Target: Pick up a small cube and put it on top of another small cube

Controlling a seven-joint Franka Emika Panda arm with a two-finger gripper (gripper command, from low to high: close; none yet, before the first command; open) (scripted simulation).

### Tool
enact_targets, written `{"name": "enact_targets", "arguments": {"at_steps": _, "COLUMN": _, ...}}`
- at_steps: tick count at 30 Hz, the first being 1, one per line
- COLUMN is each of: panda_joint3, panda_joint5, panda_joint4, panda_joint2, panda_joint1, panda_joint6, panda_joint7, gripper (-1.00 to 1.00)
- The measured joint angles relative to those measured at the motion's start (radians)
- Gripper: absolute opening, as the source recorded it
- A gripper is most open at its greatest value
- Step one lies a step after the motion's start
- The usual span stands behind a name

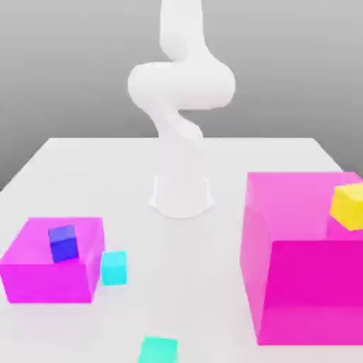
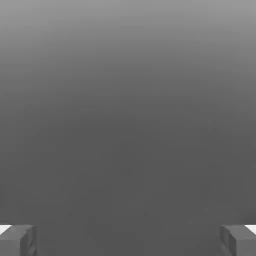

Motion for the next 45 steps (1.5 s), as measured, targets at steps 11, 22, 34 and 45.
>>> {"name": "enact_targets", "arguments": {"at_steps": 11, "panda_joint3": 0.032, "panda_joint5": 0.031, "panda_joint4": -0.322, "panda_joint2": 0.355, "panda_joint1": -0.245, "panda_joint6": 0.288, "panda_joint7": 0.471, "gripper": 0.00}}
{"name": "enact_targets", "arguments": {"at_steps": 22, "panda_joint3": 0.030, "panda_joint5": 0.000, "panda_joint4": -0.589, "panda_joint2": 0.701, "panda_joint1": -0.432, "panda_joint6": 0.573, "panda_joint7": 0.913, "gripper": 0.00}}
{"name": "enact_targets", "arguments": {"at_steps": 34, "panda_joint3": -0.002, "panda_joint5": -0.019, "panda_joint4": -0.549, "panda_joint2": 0.973, "panda_joint1": -0.404, "panda_joint6": 0.798, "panda_joint7": 0.937, "gripper": -1.00}}
{"name": "enact_targets", "arguments": {"at_steps": 45, "panda_joint3": 0.015, "panda_joint5": -0.005, "panda_joint4": -0.597, "panda_joint2": 0.702, "panda_joint1": -0.418, "panda_joint6": 0.575, "panda_joint7": 0.928, "gripper": -1.00}}
